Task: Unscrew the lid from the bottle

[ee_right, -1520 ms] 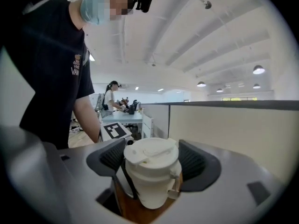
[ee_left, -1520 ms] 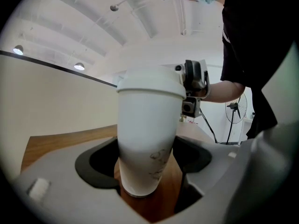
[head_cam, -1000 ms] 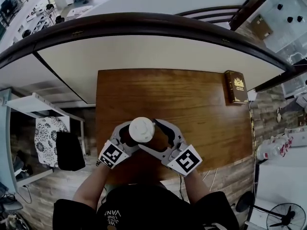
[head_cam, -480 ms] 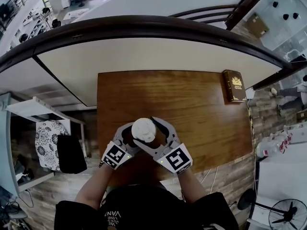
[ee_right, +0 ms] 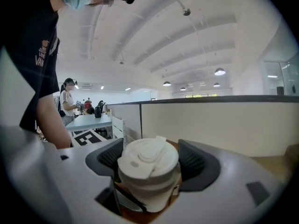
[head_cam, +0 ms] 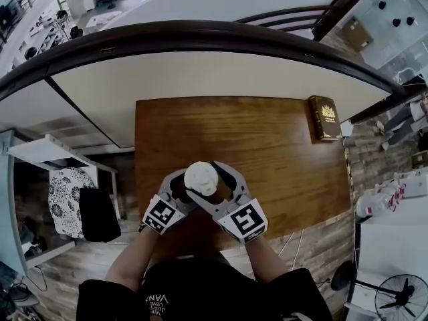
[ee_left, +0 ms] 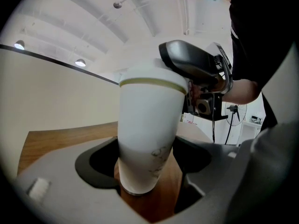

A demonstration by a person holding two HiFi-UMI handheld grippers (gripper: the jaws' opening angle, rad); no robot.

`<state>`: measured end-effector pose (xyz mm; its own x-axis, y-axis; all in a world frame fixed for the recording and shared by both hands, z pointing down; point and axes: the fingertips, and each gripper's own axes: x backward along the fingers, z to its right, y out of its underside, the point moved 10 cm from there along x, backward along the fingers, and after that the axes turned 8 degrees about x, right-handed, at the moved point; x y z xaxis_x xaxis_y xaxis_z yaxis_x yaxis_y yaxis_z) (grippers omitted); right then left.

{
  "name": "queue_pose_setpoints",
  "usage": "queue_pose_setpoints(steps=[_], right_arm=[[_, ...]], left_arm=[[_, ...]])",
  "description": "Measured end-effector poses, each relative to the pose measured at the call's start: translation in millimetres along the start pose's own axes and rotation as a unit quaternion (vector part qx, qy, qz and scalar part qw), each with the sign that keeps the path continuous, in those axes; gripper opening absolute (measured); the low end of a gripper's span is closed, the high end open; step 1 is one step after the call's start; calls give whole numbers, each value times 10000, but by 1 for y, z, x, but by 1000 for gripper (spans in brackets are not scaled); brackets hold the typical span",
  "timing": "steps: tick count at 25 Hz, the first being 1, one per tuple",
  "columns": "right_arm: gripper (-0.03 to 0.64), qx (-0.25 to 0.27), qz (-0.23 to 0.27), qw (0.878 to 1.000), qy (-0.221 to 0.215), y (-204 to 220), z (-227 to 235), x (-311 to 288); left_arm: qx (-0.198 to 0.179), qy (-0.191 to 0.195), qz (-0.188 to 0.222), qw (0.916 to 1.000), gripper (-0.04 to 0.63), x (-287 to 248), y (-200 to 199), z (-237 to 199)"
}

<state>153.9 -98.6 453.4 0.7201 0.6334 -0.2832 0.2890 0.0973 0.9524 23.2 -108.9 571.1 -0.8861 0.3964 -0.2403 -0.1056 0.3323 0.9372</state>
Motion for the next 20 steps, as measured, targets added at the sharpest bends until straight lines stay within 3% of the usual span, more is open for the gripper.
queue_pose_setpoints(steps=[4, 9, 20], right_arm=[[341, -364, 226, 9988, 241, -6, 3, 6], [341, -448, 543, 9959, 567, -28, 6, 21], [341, -824, 1262, 9760, 1570, -71, -2, 74]], left_arm=[[40, 18, -35, 10000, 357, -1, 1, -1], [72, 68, -95, 9999, 357, 0, 1, -3], [97, 345, -349, 9987, 357, -1, -1, -8]])
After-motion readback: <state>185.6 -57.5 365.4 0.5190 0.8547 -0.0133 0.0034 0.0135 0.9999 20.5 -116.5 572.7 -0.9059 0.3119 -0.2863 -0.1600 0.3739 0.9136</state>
